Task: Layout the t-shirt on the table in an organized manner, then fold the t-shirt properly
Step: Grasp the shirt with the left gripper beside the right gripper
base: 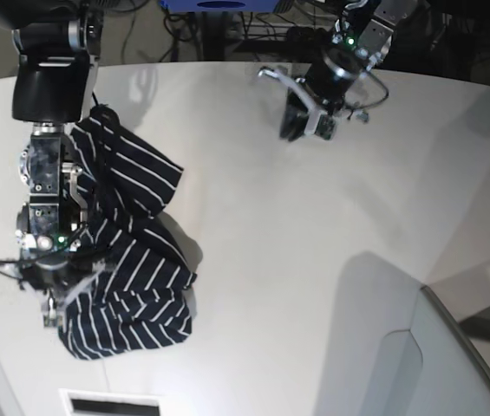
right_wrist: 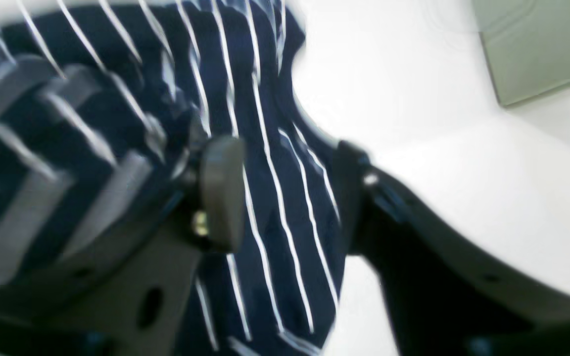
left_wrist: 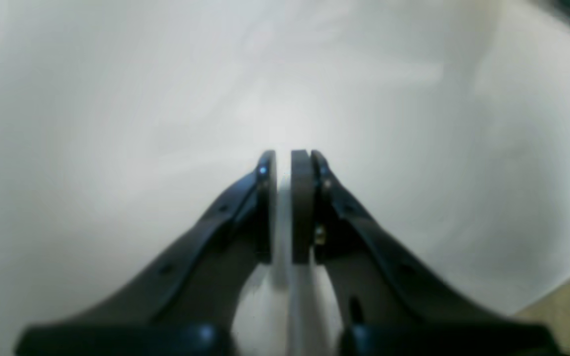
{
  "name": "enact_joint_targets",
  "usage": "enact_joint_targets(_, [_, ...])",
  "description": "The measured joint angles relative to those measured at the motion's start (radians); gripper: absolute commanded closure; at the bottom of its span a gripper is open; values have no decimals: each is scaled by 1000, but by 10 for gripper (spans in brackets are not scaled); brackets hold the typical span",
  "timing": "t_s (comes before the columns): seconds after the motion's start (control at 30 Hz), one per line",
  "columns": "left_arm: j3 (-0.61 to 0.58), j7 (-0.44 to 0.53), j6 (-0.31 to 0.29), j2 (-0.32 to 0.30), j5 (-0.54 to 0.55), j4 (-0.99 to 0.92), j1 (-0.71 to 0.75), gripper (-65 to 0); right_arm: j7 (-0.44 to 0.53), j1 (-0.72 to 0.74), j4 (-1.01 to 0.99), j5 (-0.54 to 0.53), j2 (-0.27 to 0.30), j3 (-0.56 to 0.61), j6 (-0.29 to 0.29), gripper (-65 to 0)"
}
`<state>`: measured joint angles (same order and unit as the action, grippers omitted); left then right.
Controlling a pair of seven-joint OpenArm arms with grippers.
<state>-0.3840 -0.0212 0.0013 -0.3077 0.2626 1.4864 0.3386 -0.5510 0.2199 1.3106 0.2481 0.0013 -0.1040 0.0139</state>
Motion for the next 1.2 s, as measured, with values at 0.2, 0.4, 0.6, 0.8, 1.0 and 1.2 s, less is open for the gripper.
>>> enact_joint_targets(0.2, [-48,-248,3,56,0,12,-249,-58,48,19,-219,-5,-2,-1,-5,-144])
enact_joint_targets(0.4, [-61,-286,0,87,1,25,-324,-58,55,2,-217,10,-26,136,-64,-141])
enact_joint_targets(0.6, [-63,-282,6,136,0,72,-333,-61,53,-33,-209,-2,-54,331,-76,-141])
enact_joint_targets(0.8, [-62,-277,-65,138,-2,79,-335,-56,58,-54,-93,-9,-39,422,-195,-141])
enact_joint_targets(1.0, [-102,-281,-77,151,-7,-73,-333,-56,53,-23,-17,15,66,191,-179,-143])
enact_joint_targets(1.2, [-229,-261,-85,262,-2,-356,-426,-54,54,-43,-136,1,78,171,-192,-143])
